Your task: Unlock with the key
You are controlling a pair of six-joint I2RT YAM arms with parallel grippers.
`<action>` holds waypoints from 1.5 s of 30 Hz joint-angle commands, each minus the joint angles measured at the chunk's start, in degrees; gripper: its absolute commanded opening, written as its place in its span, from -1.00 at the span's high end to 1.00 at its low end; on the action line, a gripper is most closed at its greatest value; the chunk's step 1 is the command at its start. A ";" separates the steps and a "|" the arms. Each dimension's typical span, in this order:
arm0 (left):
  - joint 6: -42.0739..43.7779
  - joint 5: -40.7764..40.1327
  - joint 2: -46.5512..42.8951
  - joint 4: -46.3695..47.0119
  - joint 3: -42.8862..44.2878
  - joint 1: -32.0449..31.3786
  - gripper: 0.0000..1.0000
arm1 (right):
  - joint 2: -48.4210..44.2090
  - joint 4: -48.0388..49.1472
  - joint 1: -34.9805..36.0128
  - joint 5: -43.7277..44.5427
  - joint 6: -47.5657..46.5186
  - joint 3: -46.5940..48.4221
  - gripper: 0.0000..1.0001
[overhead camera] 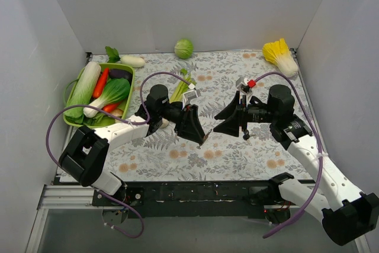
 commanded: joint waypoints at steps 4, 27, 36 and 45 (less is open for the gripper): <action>-1.61 2.17 -0.22 3.41 1.85 0.08 1.00 | 0.38 3.67 4.07 -4.72 0.81 -1.58 -0.42; 9.53 -5.45 -1.27 -10.01 3.77 0.17 1.00 | 2.31 -5.20 10.49 8.71 -2.35 0.70 0.79; 22.72 -24.79 -2.50 -27.43 7.56 0.52 1.00 | 5.21 -11.71 10.49 19.79 -2.53 3.69 0.97; 27.92 -48.34 -6.36 -31.83 6.68 -1.32 1.00 | 10.48 -11.19 10.58 28.14 2.30 3.78 0.97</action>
